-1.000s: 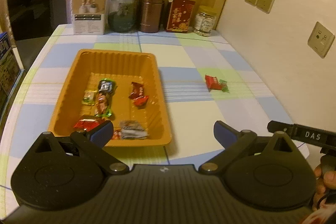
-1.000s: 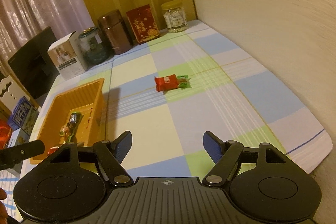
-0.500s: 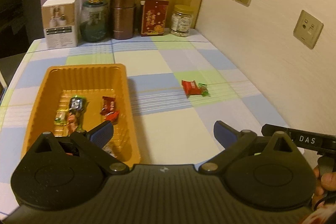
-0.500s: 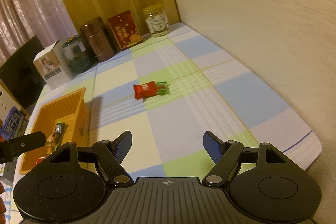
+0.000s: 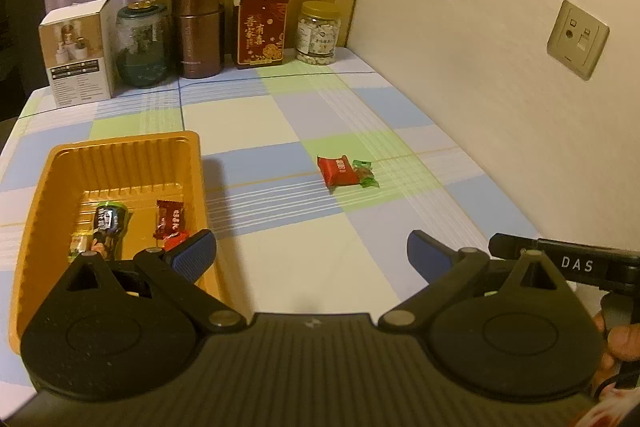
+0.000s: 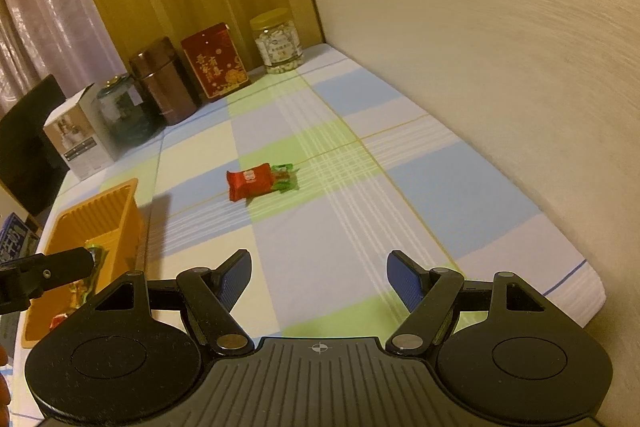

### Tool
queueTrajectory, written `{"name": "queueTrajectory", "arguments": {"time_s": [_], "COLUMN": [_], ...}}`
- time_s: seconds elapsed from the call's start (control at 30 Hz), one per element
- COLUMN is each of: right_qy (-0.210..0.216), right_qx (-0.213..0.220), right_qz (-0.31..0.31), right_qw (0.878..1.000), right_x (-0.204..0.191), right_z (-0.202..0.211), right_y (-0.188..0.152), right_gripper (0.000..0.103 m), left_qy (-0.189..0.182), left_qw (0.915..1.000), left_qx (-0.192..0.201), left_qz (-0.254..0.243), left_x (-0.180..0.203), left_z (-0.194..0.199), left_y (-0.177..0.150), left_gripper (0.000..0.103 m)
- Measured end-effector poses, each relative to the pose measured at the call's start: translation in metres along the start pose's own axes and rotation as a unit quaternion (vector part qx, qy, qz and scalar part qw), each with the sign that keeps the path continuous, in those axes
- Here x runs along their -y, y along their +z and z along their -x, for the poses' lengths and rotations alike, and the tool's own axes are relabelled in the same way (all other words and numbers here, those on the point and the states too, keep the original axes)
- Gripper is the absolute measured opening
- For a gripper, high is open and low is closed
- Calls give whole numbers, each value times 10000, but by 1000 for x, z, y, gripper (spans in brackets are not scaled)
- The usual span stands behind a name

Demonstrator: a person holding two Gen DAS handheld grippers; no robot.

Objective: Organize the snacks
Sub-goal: 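Withdraw both grippers from the tray toward the last red-and-green candies, then grasp the red square candy with the left gripper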

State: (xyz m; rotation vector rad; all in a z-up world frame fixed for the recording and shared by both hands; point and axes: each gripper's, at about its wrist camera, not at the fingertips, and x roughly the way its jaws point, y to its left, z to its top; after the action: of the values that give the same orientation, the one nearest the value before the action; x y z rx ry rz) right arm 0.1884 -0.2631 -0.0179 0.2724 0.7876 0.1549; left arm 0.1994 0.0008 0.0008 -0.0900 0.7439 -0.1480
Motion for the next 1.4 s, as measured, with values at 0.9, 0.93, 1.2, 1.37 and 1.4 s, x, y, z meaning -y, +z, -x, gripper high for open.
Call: {"name": "queueTrajectory", "arguments": {"time_s": [0.9,0.93,1.2,1.37,1.4], "right_qy": [347,383,493,443,432], "right_qx": [-110,-121,-224,-253,-268], "right_qz": [1307,1322,1458,1380,1362], "right_qw": [9907,9904,9878,9891,9894], "right_x": [-2,-3,-4,0,1], "right_z": [-92,-96,-128,-141,-144], "right_y": [38,39,50,55,55], "right_gripper": [74,74,67,64,64], "left_qy": [-202,-217,-374,-535,-590], "left_qw": [9937,9923,9777,9625,9596], "left_qx": [-380,-400,-525,-710,-743], "left_qz": [-1036,-1148,-2000,-2565,-2650], "left_x": [-11,-9,6,15,16], "left_z": [-93,-97,-136,-165,-171], "left_y": [36,38,60,70,71], "left_gripper": [94,93,85,81,79]}}
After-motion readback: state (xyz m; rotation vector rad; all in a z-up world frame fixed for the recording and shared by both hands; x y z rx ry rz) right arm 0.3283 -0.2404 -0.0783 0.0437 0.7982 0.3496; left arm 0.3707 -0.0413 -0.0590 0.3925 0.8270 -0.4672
